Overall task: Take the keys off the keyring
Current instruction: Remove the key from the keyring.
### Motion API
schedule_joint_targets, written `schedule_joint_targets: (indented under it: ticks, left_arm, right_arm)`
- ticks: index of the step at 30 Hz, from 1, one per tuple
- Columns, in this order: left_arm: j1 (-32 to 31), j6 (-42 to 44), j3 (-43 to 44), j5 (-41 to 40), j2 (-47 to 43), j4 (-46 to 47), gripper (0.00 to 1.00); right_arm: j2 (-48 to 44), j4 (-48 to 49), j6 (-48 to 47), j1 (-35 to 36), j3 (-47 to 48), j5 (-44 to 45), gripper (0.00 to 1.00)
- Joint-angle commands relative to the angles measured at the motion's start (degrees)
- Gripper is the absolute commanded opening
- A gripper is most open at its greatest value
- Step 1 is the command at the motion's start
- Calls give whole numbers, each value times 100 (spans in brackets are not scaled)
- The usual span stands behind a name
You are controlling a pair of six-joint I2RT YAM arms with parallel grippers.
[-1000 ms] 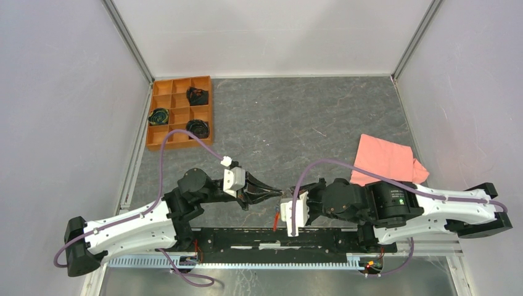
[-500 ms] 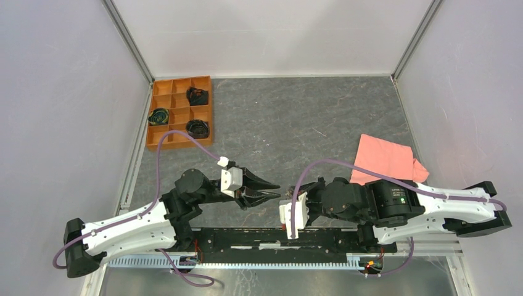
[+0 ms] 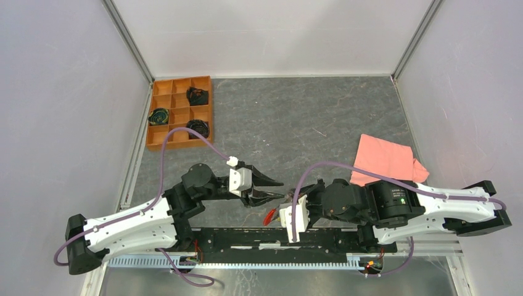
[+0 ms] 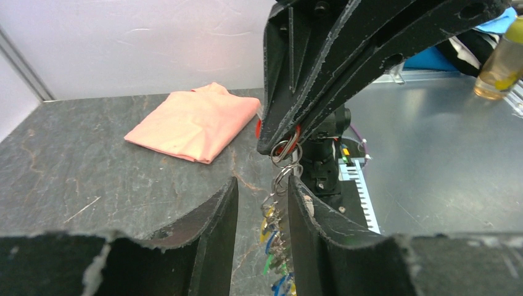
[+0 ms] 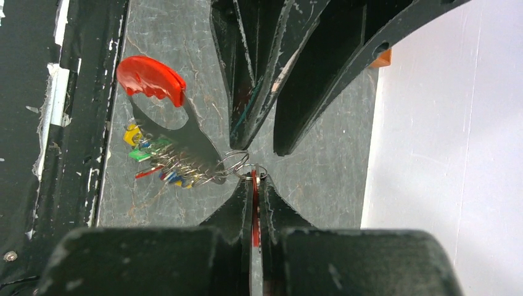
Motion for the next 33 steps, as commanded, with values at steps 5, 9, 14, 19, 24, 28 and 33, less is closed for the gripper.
schedule_joint_targets:
  ticks: [5, 9, 14, 19, 24, 28, 33]
  left_arm:
    - [-18, 344, 412, 698, 277, -183, 39]
    - [-17, 317, 449, 823, 379, -181, 36]
    - [-17, 267, 434, 880, 418, -106, 32]
    - [-17, 212, 413, 882, 415, -44, 27]
    - [-21, 154, 392, 893, 418, -21, 21]
    - [-17, 122, 371, 910, 414, 26, 18]
    - [-17, 46, 284, 898, 384, 113, 12]
  right_arm:
    - [-44, 303, -69, 70, 222, 34, 1]
    - [-34, 294, -60, 74, 195, 74, 1]
    - [-36, 290, -49, 87, 177, 73, 1]
    - [-24, 289, -43, 87, 123, 89, 1]
    - [-33, 290, -33, 96, 120, 100, 1]
    - [-26, 294, -31, 94, 88, 118, 1]
    - [-43, 290, 8, 105, 40, 160, 1]
